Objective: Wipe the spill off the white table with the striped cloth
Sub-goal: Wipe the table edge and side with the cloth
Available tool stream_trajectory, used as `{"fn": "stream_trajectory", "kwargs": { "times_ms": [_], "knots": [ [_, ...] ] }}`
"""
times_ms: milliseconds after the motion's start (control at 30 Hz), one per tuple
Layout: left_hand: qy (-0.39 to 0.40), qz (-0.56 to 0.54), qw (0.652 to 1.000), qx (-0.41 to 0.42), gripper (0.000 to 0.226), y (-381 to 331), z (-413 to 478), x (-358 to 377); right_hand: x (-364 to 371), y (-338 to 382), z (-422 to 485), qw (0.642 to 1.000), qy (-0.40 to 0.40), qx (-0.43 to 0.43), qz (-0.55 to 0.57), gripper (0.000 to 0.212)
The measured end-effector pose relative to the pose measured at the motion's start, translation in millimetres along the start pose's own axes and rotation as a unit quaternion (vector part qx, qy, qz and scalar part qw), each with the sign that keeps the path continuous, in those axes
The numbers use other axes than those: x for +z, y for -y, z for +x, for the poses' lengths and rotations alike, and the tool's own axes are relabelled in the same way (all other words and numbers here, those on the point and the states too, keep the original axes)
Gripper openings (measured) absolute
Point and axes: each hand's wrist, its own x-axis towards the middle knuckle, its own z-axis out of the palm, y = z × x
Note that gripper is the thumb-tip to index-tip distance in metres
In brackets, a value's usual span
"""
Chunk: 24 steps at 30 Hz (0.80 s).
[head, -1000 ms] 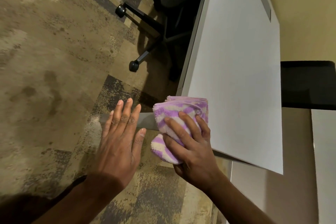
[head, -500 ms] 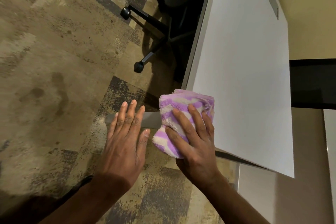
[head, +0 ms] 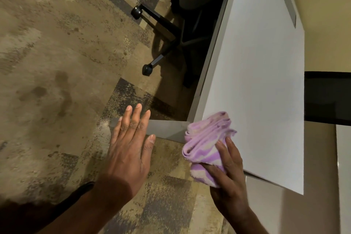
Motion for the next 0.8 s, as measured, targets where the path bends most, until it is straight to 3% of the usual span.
{"fn": "stream_trajectory", "kwargs": {
  "times_ms": [167, 367, 533, 633, 800],
  "knots": [
    [-0.001, -0.005, 1.000, -0.002, 0.057, -6.9, 6.9, -0.2, -4.2, 8.5, -1.9, 0.999, 0.006, 0.051, 0.009, 0.030],
    [-0.009, -0.017, 1.000, -0.009, 0.059, -20.0, 13.7, 0.0, -0.7, 24.5, 24.3, 0.998, 0.049, 0.022, -0.024, 0.025],
    [-0.054, -0.033, 0.998, -0.029, 0.060, -27.9, 21.8, -3.2, -1.7, 38.6, 56.7, 0.996, 0.080, 0.024, 0.000, 0.053],
    [-0.064, -0.046, 0.997, -0.028, 0.061, -32.8, 23.7, -3.6, 10.9, 36.2, 94.7, 0.995, 0.036, 0.087, 0.031, 0.059],
    [-0.052, -0.031, 0.998, -0.010, 0.060, -38.5, 20.2, -4.8, 17.0, 0.6, 143.3, 0.978, -0.039, 0.197, 0.050, 0.050]
  ]
}}
